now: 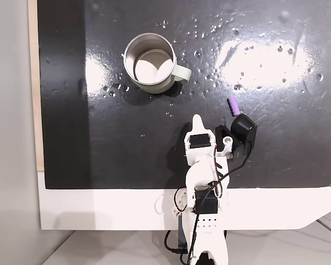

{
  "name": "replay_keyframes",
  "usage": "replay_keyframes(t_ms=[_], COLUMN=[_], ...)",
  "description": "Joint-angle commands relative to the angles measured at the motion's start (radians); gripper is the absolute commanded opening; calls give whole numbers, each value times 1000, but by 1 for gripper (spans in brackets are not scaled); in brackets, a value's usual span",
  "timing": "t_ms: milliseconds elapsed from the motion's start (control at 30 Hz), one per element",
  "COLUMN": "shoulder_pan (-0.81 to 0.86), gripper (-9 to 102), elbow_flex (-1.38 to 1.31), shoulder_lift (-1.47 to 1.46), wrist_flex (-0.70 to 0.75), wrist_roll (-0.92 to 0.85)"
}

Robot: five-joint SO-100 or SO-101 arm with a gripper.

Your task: Grasp a pengrip and put it in the cup.

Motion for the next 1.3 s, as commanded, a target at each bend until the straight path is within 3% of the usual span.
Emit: replay_keyframes(t_ms=[0, 467, 667, 867, 1100, 1267], shoulder_pan=[-34, -28, 61, 103, 124, 138], gripper=[0, 0, 0, 0, 0, 0], elbow_flex=[-5, -5, -11, -95, -337, -655], shoulder_lift=[6, 6, 8, -2, -353, -690], wrist_flex=[-43, -43, -29, 91, 101, 198], wrist_roll=[-34, -25, 61, 152, 273, 417])
